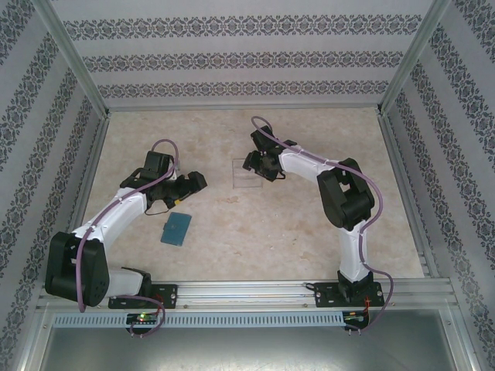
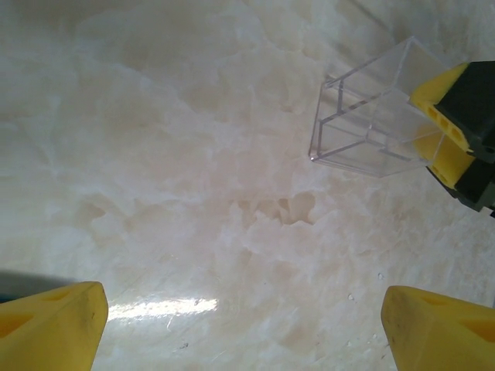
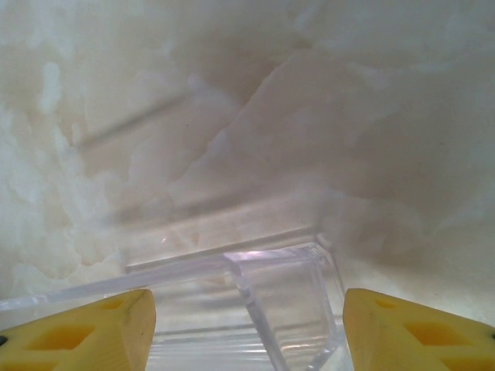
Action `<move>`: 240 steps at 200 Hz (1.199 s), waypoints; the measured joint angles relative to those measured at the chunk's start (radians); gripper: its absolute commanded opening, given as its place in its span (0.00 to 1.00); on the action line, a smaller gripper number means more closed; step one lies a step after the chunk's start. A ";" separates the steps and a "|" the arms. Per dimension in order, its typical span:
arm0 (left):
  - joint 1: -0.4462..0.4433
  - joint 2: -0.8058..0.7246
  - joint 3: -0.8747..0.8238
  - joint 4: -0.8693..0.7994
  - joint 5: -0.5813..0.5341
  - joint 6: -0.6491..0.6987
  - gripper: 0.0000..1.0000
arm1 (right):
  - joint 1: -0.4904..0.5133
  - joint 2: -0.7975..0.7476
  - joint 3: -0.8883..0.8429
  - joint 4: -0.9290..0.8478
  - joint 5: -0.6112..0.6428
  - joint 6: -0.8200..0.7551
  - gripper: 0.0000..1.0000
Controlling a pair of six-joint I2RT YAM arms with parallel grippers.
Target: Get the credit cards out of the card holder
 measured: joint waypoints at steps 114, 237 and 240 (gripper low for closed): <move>-0.001 0.027 0.042 -0.283 -0.285 0.078 0.93 | 0.000 -0.162 0.000 -0.045 0.018 -0.035 0.72; -0.054 0.167 -0.024 -0.327 -0.316 0.152 1.00 | -0.001 -0.241 -0.097 -0.042 -0.013 -0.056 0.72; -0.056 0.169 -0.024 -0.327 -0.312 0.153 1.00 | -0.001 -0.242 -0.099 -0.042 -0.013 -0.056 0.72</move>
